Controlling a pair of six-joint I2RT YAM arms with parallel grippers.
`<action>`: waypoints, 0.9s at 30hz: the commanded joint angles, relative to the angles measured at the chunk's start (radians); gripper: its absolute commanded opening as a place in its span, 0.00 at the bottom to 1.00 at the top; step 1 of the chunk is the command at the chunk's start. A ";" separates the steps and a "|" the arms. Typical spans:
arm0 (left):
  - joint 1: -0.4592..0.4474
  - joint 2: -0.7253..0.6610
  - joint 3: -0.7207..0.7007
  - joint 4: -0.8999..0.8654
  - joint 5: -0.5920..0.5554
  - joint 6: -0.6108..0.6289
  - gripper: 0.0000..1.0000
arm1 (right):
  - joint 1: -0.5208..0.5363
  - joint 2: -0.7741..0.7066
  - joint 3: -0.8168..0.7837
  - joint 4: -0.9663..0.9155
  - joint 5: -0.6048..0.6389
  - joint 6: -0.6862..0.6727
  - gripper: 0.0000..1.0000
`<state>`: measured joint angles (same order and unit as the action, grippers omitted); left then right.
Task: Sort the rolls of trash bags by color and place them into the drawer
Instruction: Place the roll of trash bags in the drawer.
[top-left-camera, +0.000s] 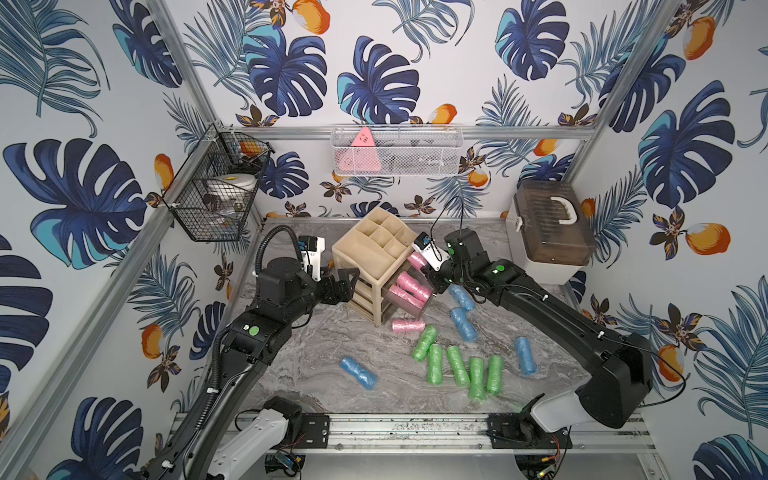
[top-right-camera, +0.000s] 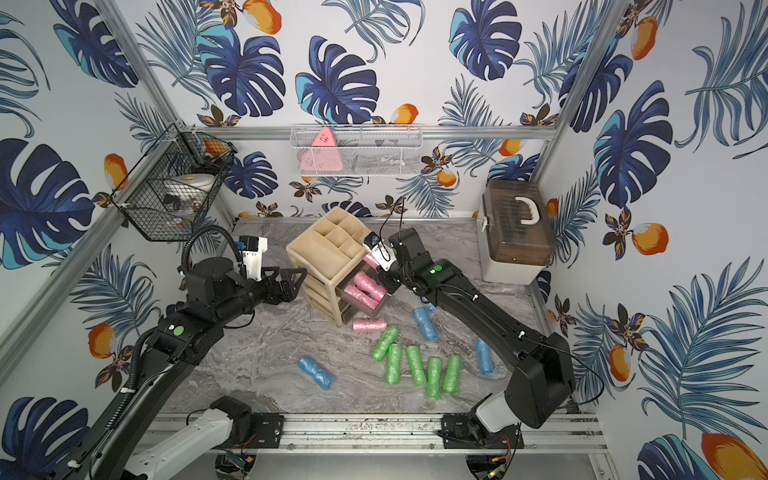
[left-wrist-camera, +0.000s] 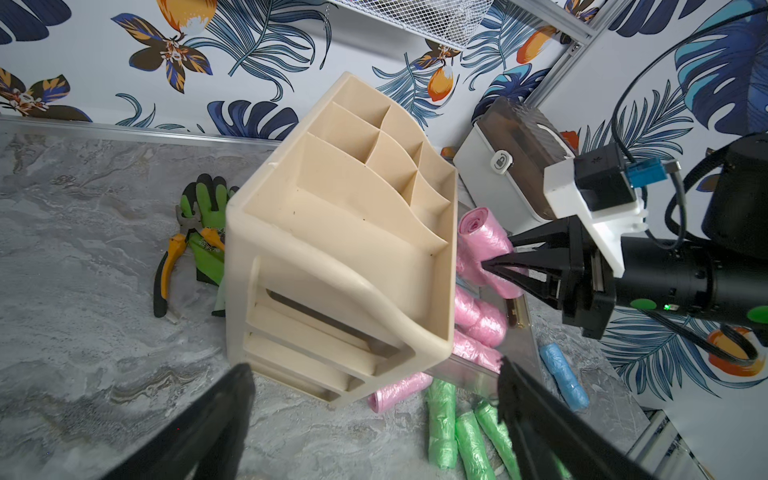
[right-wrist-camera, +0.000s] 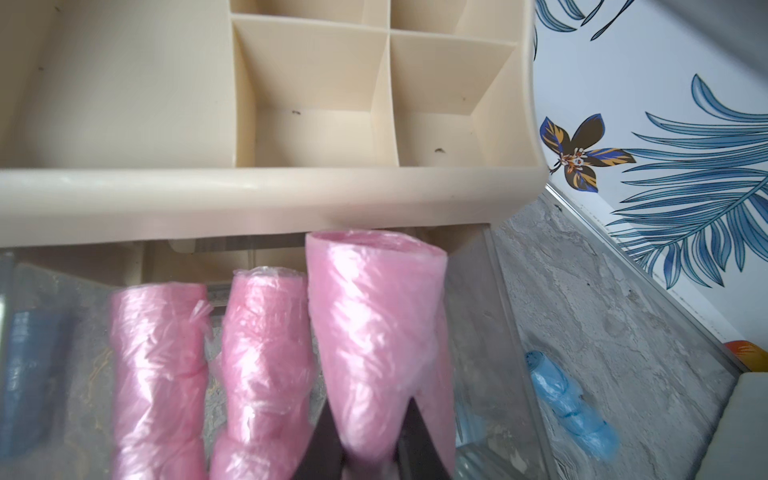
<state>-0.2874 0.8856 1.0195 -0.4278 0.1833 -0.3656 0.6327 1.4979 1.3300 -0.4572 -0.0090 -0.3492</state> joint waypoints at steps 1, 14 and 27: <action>0.001 0.007 0.008 0.049 0.011 -0.007 0.95 | 0.001 0.004 0.012 -0.032 -0.012 0.001 0.09; 0.002 0.013 0.012 0.041 0.008 -0.012 0.95 | 0.001 -0.049 0.014 0.026 0.020 0.085 0.57; 0.002 0.017 0.016 0.020 -0.002 -0.012 0.95 | -0.027 -0.290 -0.242 0.109 0.097 0.286 0.53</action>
<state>-0.2871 0.9020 1.0283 -0.4084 0.1860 -0.3721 0.6125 1.2495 1.1385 -0.3744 0.0811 -0.1440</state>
